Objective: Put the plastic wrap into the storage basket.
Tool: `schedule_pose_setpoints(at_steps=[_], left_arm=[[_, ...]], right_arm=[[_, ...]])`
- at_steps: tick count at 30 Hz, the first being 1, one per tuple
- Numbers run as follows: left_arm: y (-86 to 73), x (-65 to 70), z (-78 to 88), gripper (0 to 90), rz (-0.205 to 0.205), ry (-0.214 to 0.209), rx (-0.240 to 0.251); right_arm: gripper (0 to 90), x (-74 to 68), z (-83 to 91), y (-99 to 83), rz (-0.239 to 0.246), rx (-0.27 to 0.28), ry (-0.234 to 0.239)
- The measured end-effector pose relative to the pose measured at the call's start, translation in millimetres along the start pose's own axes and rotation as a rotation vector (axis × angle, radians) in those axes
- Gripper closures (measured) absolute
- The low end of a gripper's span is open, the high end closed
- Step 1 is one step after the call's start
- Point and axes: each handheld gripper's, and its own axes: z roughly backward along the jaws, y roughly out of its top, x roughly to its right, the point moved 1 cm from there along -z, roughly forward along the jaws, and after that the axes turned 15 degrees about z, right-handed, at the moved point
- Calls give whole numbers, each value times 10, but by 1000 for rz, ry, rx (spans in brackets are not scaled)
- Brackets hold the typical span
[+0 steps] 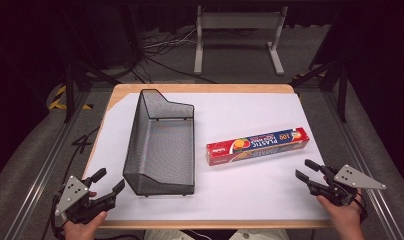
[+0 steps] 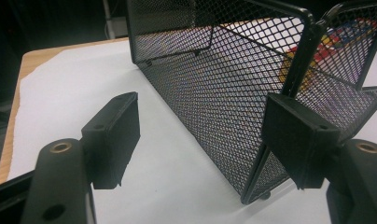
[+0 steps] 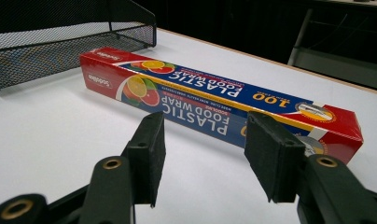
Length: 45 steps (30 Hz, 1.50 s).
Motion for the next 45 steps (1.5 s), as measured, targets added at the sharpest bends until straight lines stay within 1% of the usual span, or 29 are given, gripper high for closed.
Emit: schedule_pose_setpoints(at_steps=[1,2,3,5,7,9,11,13,14,16,18,21,22,23,24,25,26,27,28,30,31,32,34,37,39,45], left_arm=[[2,1,-1,287,1,1,1],[3,2,-2,288,0,0,2],[3,3,-2,288,-1,1,1],[3,4,0,288,-2,3,1],[1,4,0,288,-2,4,2],[1,0,0,288,-2,7,1],[3,-1,-6,288,-4,7,-1],[4,0,-9,288,-5,7,-1],[5,2,-11,288,-10,8,-5],[2,9,-18,288,-13,9,-3],[4,10,-17,288,-12,10,-3],[5,9,-21,288,-10,10,-5],[5,9,-21,288,-10,10,-5],[8,8,-27,288,-10,10,-4],[8,8,-27,288,-10,10,-4],[8,10,-30,288,-11,10,-3],[8,10,-32,289,-12,10,-4],[9,9,-34,289,-15,8,-6],[8,10,-34,288,-12,10,-5],[8,10,-32,288,-12,10,-4],[7,10,-30,288,-11,10,-5],[7,10,-30,288,-11,10,-5],[7,10,-30,288,-12,10,-6],[7,9,-30,288,-14,10,-5],[6,7,-29,288,-13,10,-6],[2,4,-23,288,-14,11,-6]], right_arm=[[499,1,-6,4,0,1,5],[510,1,-15,15,-5,4,23],[515,0,-26,27,-8,1,31],[541,-12,-55,71,8,-9,38],[569,-28,-79,132,27,-5,48],[600,-44,-123,194,35,-1,67],[630,-66,-169,256,46,-7,82],[680,-91,-217,325,50,-10,102],[680,-91,-217,325,50,-10,102],[728,-129,-266,412,66,-11,124],[773,-167,-321,490,69,-7,157],[890,-219,-410,575,80,-9,200],[900,-240,-447,605,87,-9,215],[900,-263,-490,640,94,-11,228],[900,-263,-490,640,94,-11,228],[900,-290,-546,682,95,-13,246],[900,-303,-571,704,97,-12,254],[900,-303,-571,704,97,-12,254],[900,-330,-625,745,101,-10,269],[900,-344,-653,764,98,-8,275],[900,-373,-715,802,98,-1,293],[900,-373,-715,802,98,-1,293],[900,-414,-793,845,101,0,313],[900,-473,-915,906,121,-7,340],[900,-493,-980,933,126,-14,358],[900,-532,-1153,1002,127,-16,386]])
